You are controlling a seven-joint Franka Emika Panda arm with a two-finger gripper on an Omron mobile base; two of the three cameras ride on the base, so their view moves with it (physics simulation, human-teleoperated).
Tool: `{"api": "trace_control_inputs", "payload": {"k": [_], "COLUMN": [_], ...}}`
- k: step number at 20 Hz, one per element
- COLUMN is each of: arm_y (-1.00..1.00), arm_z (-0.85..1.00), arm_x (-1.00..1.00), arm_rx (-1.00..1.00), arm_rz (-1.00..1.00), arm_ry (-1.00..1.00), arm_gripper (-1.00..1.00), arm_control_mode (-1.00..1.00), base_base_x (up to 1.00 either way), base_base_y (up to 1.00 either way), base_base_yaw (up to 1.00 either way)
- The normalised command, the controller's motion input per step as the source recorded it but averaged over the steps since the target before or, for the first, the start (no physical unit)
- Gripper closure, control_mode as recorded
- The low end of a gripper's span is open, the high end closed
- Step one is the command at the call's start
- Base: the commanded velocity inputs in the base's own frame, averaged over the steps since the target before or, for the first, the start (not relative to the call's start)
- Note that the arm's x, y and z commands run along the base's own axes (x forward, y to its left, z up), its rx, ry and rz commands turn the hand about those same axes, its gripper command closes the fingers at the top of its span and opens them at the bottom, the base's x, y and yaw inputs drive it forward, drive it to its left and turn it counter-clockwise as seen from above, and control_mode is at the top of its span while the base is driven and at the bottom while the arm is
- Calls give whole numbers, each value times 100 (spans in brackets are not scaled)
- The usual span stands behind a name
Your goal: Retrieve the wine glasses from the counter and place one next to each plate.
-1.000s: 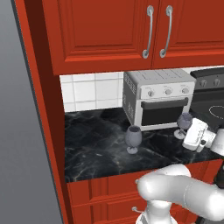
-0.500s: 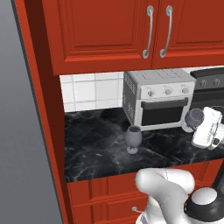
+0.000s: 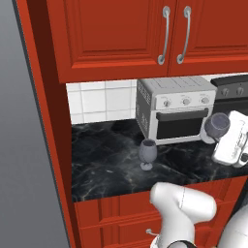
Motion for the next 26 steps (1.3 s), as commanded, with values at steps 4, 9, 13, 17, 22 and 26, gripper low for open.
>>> {"api": "trace_control_inputs", "payload": {"k": [4,9,13,17,22,26], "arm_y": [20,14,0,0,0,0], "arm_z": [46,24,0,0,0,0], "arm_x": [-51,-45,0,0,0,0], "arm_rx": [3,7,0,0,0,0], "arm_rz": [3,0,0,0,0,0], "arm_ry": [1,1,0,0,0,0], "arm_gripper": [100,100,100,100,100,100], "arm_control_mode": [-100,100,100,100,100,100], "base_base_x": [0,-10,-53,-48,-9,0], "base_base_y": [0,0,-13,-33,-35,-27], "base_base_yaw": [0,0,-8,-40,-87,-97]}}
